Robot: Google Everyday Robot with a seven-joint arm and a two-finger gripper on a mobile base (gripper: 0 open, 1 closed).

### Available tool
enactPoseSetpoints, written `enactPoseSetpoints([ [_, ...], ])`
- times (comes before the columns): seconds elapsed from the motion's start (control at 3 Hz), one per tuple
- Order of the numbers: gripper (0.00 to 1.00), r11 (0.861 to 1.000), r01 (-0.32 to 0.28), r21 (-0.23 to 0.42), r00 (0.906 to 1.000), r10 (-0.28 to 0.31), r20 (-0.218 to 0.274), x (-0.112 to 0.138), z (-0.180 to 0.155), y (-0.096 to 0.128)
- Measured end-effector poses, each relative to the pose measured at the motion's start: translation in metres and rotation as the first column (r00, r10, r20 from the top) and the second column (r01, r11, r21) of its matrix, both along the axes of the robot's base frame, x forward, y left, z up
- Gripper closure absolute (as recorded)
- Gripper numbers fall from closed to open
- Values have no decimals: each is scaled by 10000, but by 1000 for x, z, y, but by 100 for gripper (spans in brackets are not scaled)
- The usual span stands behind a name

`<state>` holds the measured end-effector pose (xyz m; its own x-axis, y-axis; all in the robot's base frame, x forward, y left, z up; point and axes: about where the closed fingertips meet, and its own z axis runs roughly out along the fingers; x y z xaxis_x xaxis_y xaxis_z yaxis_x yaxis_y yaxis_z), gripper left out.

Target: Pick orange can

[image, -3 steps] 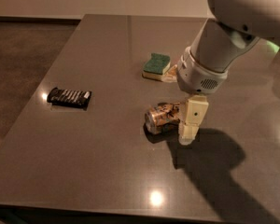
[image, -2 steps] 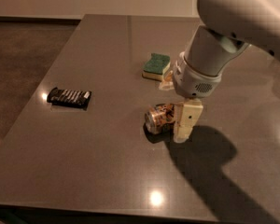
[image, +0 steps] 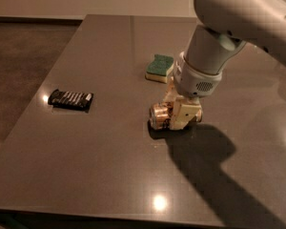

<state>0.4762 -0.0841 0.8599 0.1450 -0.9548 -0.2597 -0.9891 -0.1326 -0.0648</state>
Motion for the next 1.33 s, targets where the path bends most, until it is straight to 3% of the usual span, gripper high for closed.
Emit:
enactPoseSetpoints([
  [0.33, 99, 9966, 229, 794, 9993, -205, -309, 6, 44, -13],
  [0.67, 100, 9893, 296, 1426, 9995, -283, -112, 16, 88, -17],
  [1.0, 100, 9766, 279, 2131, 9970, -426, 646, 32, 129, -13],
  [1.33, 100, 9755, 283, 2182, 9963, -452, 731, 34, 130, -11],
])
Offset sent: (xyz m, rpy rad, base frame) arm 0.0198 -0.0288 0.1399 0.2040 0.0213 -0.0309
